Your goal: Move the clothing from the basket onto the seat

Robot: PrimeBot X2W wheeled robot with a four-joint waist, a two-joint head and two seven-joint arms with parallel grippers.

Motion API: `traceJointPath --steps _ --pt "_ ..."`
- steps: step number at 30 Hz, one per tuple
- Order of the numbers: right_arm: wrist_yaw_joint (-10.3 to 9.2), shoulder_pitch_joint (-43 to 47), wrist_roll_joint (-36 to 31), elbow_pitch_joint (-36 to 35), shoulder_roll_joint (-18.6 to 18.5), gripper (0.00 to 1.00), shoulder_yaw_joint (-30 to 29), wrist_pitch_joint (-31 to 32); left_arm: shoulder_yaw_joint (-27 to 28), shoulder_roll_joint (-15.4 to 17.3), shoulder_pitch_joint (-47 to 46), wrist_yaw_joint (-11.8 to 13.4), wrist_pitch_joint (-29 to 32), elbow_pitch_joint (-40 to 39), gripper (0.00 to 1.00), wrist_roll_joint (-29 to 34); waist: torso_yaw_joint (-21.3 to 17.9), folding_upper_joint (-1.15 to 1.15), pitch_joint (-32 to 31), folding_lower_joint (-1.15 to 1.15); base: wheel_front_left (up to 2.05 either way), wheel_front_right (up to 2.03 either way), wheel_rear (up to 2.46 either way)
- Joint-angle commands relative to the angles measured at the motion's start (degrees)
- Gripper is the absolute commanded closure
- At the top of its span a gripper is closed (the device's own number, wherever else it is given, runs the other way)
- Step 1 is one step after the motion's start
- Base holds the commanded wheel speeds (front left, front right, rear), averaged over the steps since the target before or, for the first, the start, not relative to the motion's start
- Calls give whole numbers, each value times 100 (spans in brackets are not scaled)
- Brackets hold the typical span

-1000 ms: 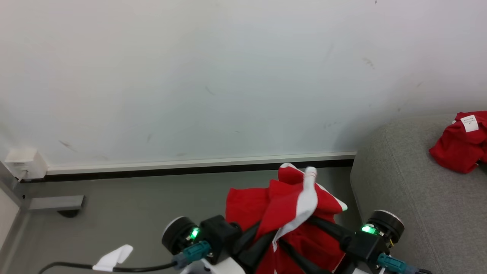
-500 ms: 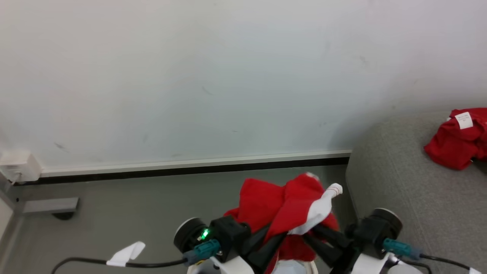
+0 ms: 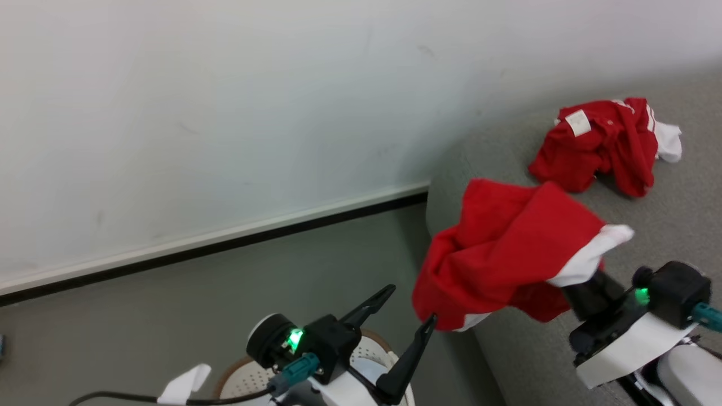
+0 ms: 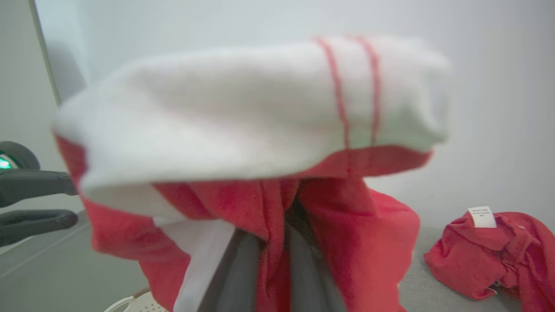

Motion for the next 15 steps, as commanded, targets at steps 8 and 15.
traceJointPath --steps 8,15 --pt "-15 -566 -458 351 419 100 -1699 -58 -22 16 -648 -155 -111 81 0 280 -681 0 1501 0 0 0 0" --pt "-15 -1996 -955 1367 727 100 -3544 41 66 259 -1290 -234 13 -185 0 603 -334 0 2738 0 0 0 0"
